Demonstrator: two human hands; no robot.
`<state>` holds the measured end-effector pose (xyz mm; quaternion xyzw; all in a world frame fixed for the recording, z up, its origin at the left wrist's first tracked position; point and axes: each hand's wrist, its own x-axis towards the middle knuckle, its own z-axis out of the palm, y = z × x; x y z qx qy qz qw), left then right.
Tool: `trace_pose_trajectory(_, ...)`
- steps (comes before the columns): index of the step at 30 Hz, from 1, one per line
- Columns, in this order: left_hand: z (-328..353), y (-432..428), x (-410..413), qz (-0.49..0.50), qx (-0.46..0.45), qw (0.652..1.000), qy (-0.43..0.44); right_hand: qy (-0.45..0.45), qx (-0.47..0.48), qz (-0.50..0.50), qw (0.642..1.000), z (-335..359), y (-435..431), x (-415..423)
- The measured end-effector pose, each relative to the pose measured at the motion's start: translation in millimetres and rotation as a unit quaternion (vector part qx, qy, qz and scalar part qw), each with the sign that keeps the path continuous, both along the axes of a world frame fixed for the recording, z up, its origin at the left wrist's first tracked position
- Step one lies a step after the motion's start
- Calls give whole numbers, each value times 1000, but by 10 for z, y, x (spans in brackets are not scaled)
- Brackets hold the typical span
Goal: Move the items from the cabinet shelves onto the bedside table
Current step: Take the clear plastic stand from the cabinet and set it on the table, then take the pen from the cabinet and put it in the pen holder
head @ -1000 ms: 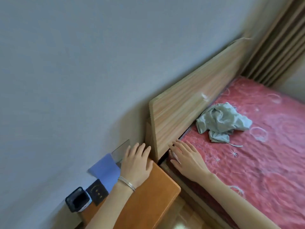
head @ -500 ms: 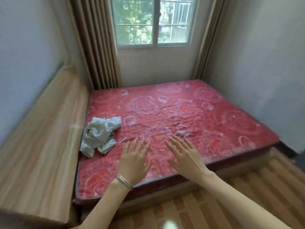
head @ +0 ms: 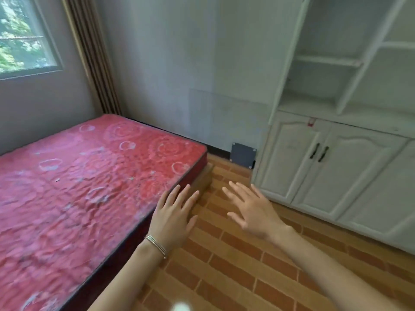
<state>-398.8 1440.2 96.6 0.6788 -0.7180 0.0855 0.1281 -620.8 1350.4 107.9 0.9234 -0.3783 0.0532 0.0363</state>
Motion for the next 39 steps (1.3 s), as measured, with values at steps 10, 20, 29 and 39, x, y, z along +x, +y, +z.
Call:
trace_pose_trajectory(10,551,-1758,-1972,-230,-35,972,-30,-34,-43,-226,973,575,-509,-2168)
trace_pose_trajectory(20,871,-3205,-3253,-371,-73,925,-26,-40,-78,-367,926,793,-1263,-3311)
trace_pose_trajectory(29,1206,-4151,-4573,-482,-119,868,-6,-66,-140,-474,867,937,-1773,-4227)
trace_pose_trajectory(39,780,-4641,-6584,-528,-112,842,-7,-51,-147,-545,824,600,-2051,-5953)
